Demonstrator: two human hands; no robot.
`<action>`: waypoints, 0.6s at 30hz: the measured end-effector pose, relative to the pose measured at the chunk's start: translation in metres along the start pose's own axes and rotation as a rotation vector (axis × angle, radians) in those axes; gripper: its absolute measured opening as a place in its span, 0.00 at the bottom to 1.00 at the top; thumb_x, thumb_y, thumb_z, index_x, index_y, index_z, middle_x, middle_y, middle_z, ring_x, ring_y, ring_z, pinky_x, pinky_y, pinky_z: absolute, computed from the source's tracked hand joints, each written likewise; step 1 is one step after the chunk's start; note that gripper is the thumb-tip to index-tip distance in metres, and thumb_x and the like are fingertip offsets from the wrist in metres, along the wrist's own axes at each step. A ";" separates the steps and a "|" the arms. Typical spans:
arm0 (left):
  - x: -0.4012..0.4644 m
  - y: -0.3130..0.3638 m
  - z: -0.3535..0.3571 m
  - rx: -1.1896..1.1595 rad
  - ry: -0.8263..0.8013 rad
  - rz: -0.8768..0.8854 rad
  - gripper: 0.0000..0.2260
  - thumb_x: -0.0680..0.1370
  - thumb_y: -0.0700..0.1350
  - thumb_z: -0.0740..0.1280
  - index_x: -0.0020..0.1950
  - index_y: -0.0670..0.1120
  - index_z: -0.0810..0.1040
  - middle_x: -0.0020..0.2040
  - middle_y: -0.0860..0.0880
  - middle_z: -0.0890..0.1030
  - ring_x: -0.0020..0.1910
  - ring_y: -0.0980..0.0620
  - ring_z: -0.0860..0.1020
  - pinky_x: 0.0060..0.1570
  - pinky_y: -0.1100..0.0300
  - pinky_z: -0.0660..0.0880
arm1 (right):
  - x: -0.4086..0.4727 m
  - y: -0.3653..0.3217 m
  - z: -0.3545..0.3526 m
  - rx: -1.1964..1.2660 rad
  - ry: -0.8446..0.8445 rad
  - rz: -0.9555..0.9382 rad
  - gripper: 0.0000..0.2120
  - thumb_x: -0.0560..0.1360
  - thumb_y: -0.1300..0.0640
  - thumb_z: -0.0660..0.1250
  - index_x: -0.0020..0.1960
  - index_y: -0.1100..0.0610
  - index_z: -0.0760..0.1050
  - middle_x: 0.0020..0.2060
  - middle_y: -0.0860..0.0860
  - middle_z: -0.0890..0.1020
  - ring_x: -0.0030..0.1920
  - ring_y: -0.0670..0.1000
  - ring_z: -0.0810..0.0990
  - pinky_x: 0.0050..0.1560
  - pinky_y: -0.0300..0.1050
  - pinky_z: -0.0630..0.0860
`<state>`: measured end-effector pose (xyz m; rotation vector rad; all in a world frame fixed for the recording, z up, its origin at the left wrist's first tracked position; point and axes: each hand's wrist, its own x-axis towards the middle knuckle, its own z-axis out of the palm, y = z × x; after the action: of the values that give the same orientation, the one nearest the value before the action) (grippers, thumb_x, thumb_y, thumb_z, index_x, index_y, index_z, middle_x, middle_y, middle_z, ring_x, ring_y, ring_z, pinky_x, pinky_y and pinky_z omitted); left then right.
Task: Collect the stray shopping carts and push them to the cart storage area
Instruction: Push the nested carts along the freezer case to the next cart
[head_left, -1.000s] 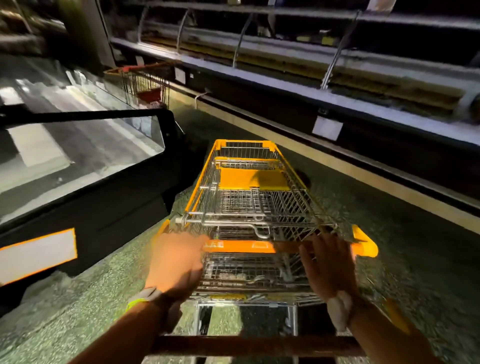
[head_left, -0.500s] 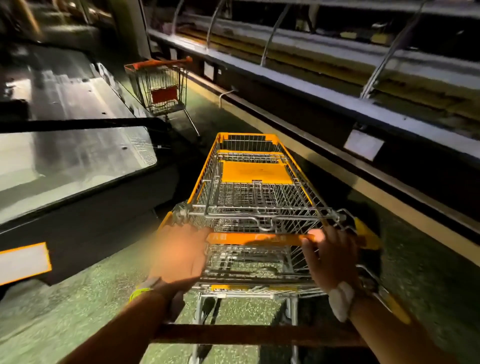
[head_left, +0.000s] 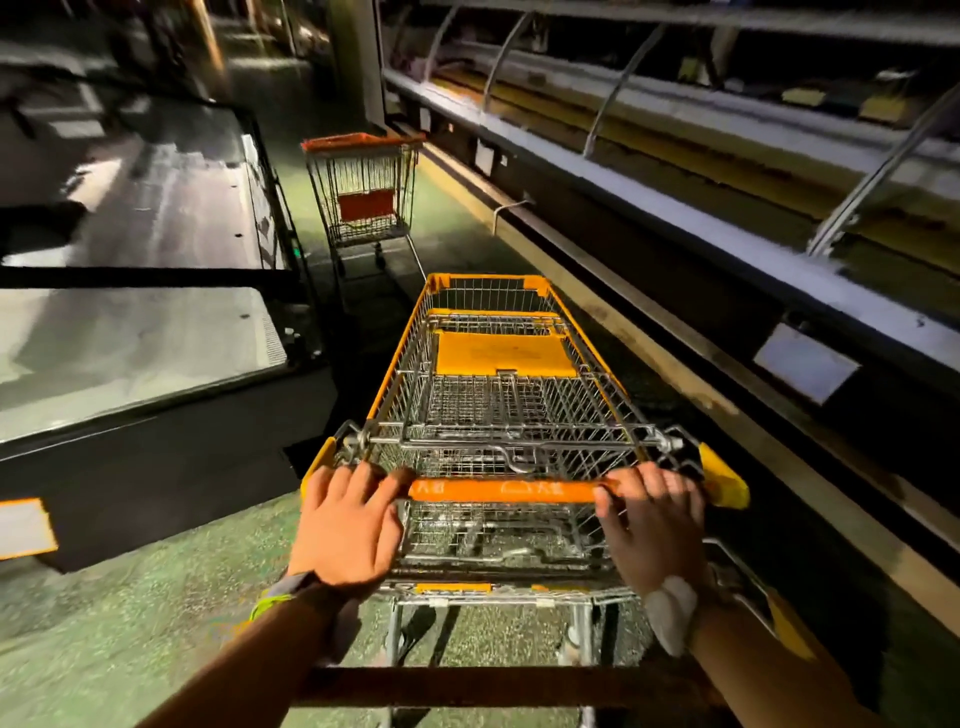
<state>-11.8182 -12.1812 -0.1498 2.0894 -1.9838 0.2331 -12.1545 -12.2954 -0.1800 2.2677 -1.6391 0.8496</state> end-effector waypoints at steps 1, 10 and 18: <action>0.004 0.003 0.001 -0.004 0.011 0.001 0.22 0.78 0.52 0.54 0.66 0.48 0.78 0.50 0.46 0.76 0.48 0.41 0.75 0.59 0.41 0.68 | 0.008 0.003 0.002 -0.002 0.001 -0.015 0.18 0.80 0.42 0.57 0.50 0.53 0.78 0.48 0.53 0.77 0.52 0.60 0.75 0.61 0.60 0.68; 0.146 0.046 0.050 0.033 -0.004 -0.132 0.21 0.77 0.53 0.54 0.64 0.50 0.79 0.51 0.46 0.78 0.49 0.40 0.76 0.60 0.42 0.65 | 0.149 0.092 0.089 0.050 0.029 -0.083 0.15 0.79 0.43 0.60 0.48 0.52 0.79 0.45 0.52 0.78 0.49 0.59 0.76 0.59 0.58 0.69; 0.271 0.077 0.090 0.065 -0.059 -0.241 0.22 0.76 0.52 0.56 0.66 0.49 0.76 0.55 0.43 0.79 0.53 0.38 0.76 0.62 0.38 0.67 | 0.279 0.160 0.162 0.109 -0.130 -0.122 0.17 0.80 0.40 0.52 0.49 0.49 0.75 0.46 0.48 0.75 0.51 0.55 0.73 0.62 0.56 0.65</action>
<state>-11.8838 -12.4692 -0.1528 2.3768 -1.7540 0.1942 -12.1899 -12.6531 -0.1780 2.5171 -1.5203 0.7965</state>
